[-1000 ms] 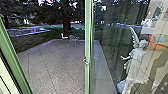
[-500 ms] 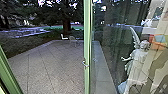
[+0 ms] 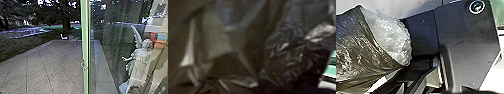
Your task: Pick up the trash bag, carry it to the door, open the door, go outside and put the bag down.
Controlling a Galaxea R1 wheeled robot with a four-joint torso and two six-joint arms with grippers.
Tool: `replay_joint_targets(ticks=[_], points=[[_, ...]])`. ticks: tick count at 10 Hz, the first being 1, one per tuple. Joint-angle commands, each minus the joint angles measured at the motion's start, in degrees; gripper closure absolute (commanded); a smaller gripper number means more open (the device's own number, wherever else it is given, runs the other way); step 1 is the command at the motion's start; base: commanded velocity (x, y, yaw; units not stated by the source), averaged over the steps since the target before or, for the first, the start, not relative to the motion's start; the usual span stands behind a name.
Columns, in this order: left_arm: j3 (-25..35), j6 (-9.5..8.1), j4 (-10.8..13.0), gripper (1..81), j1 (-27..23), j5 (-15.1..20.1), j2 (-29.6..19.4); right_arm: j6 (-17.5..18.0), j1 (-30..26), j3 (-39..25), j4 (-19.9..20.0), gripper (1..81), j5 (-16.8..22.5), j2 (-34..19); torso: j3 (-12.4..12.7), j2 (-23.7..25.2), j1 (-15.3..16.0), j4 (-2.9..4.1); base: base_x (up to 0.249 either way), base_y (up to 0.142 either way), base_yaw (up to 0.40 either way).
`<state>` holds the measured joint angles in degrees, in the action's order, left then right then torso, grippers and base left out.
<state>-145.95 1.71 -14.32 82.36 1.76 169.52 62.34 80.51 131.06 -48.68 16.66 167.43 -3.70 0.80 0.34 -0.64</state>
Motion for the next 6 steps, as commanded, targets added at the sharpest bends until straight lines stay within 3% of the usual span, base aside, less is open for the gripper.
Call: replay_joint_targets(ticks=[1,6], points=[[0.2,0.49,0.4,81.1,-3.1,3.3,-0.6,-0.2,-3.8,-1.3,-0.3,1.0,2.1,0.4,0.0,0.0,0.0,0.00,0.092,0.000,0.000],[0.3,0.49,0.4,81.1,-3.1,3.3,-0.8,-0.2,-3.2,-0.9,-0.4,1.0,2.1,-0.5,0.0,0.0,0.0,0.00,0.093,0.000,0.000]])
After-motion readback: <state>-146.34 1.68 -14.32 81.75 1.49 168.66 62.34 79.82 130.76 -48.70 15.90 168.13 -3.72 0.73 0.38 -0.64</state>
